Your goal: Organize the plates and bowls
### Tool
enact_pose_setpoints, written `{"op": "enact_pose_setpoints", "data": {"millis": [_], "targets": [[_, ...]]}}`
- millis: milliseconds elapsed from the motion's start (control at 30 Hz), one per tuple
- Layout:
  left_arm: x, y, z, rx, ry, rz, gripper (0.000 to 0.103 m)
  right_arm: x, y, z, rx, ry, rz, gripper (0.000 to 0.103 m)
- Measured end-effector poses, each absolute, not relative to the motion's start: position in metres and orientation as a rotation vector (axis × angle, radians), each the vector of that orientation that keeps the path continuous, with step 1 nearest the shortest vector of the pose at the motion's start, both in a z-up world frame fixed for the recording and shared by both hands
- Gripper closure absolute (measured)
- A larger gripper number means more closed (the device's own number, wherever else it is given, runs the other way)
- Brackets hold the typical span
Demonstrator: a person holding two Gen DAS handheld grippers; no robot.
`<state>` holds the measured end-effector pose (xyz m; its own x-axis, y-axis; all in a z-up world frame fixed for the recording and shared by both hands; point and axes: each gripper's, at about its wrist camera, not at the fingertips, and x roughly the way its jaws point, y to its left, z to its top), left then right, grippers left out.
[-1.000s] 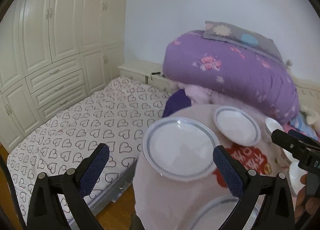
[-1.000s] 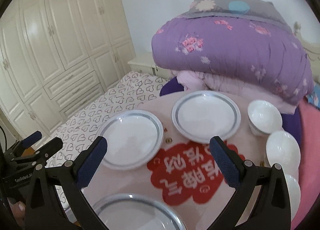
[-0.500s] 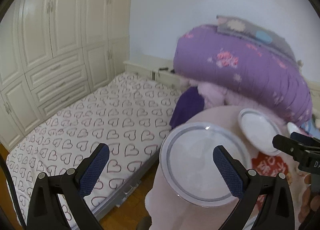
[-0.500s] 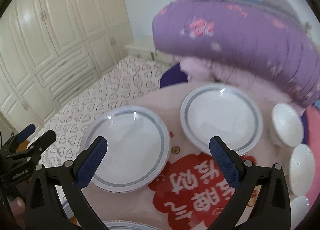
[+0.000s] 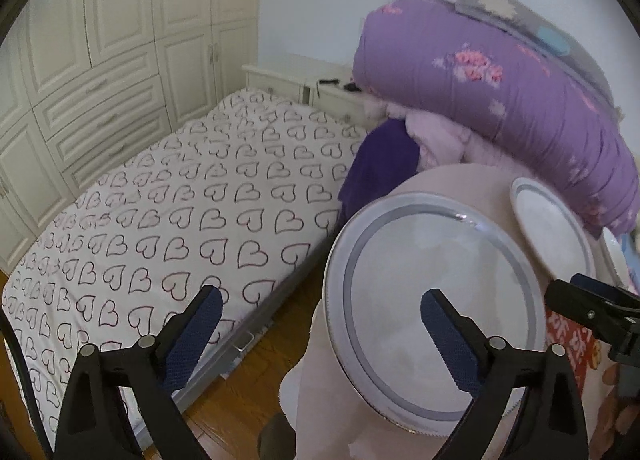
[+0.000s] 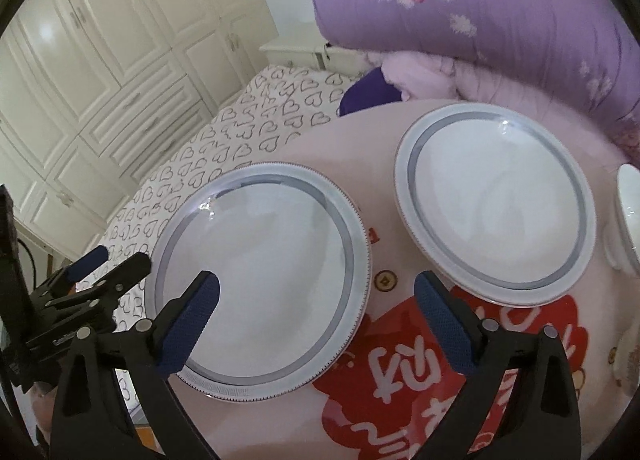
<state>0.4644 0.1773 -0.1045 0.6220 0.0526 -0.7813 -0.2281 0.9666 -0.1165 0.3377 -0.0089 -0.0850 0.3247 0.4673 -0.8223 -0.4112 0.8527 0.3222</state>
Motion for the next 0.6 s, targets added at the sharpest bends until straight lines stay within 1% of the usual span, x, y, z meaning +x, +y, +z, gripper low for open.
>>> {"op": "enact_pose_setpoints", "data": {"millis": [100, 167, 200, 267, 300, 333, 367, 400, 467, 533, 567, 600], "targets": [[0.481, 0.179, -0.114, -0.232, 0.919, 0.147, 0.013, 0.342, -0.006, -0.093, 0.059, 1.128, 0.587, 0.008], [0.489, 0.182, -0.119, -0.247, 0.936, 0.134, 0.021, 0.346, -0.002, -0.100, 0.057, 1.149, 0.587, 0.012], [0.494, 0.183, -0.121, -0.255, 0.945, 0.126, 0.023, 0.348, -0.001, -0.104, 0.059, 1.161, 0.587, 0.016], [0.504, 0.187, -0.126, -0.269, 0.961, 0.112, 0.034, 0.350, 0.001, -0.108, 0.062, 1.176, 0.588, 0.023], [0.504, 0.190, -0.127, -0.274, 0.967, 0.106, 0.037, 0.352, 0.001, -0.111, 0.065, 1.184, 0.589, 0.030], [0.507, 0.192, -0.129, -0.282, 0.973, 0.098, 0.043, 0.354, 0.002, -0.112, 0.067, 1.188, 0.588, 0.037], [0.507, 0.194, -0.130, -0.289, 0.978, 0.091, 0.051, 0.355, 0.003, -0.114, 0.064, 1.193, 0.583, 0.040], [0.507, 0.196, -0.131, -0.296, 0.984, 0.083, 0.055, 0.356, 0.003, -0.116, 0.061, 1.194, 0.577, 0.044], [0.508, 0.200, -0.135, -0.313, 0.997, 0.070, 0.070, 0.359, 0.002, -0.119, 0.062, 1.200, 0.568, 0.051], [0.509, 0.203, -0.139, -0.319, 1.008, 0.061, 0.080, 0.362, 0.000, -0.123, 0.065, 1.210, 0.558, 0.061], [0.508, 0.204, -0.139, -0.315, 1.007, 0.064, 0.081, 0.363, -0.001, -0.124, 0.067, 1.213, 0.552, 0.065], [0.509, 0.205, -0.140, -0.313, 1.005, 0.066, 0.081, 0.363, -0.003, -0.126, 0.068, 1.216, 0.541, 0.071]]}}
